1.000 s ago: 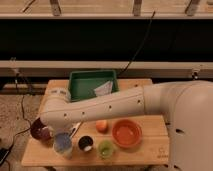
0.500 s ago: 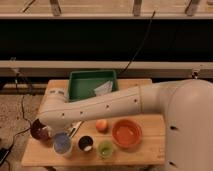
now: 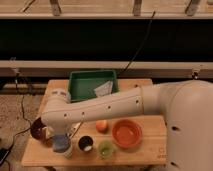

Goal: Place sponge in paper cup

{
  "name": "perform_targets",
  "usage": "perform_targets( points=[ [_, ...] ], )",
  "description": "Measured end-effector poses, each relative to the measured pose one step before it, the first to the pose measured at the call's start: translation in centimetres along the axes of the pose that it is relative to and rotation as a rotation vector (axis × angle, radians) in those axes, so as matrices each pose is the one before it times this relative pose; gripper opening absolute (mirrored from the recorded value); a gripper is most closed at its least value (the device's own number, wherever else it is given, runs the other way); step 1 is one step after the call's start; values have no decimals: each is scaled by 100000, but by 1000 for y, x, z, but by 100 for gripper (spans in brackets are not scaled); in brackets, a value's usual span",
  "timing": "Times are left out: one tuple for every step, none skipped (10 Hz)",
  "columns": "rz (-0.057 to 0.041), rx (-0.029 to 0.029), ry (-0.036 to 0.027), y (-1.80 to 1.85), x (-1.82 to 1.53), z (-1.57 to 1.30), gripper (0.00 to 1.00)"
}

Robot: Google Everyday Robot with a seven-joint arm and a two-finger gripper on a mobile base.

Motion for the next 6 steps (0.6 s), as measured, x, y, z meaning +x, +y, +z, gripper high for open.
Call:
perform_targets(
  points=[
    [402, 196, 215, 203, -47, -145, 80],
    [482, 226, 431, 272, -27, -211, 80],
    [586, 733, 1144, 266, 36, -503, 80],
    [676, 919, 1515, 304, 120, -679, 80],
    [118, 124, 530, 167, 55, -139, 80],
    [-295, 206, -360, -237, -110, 18, 80]
  ],
)
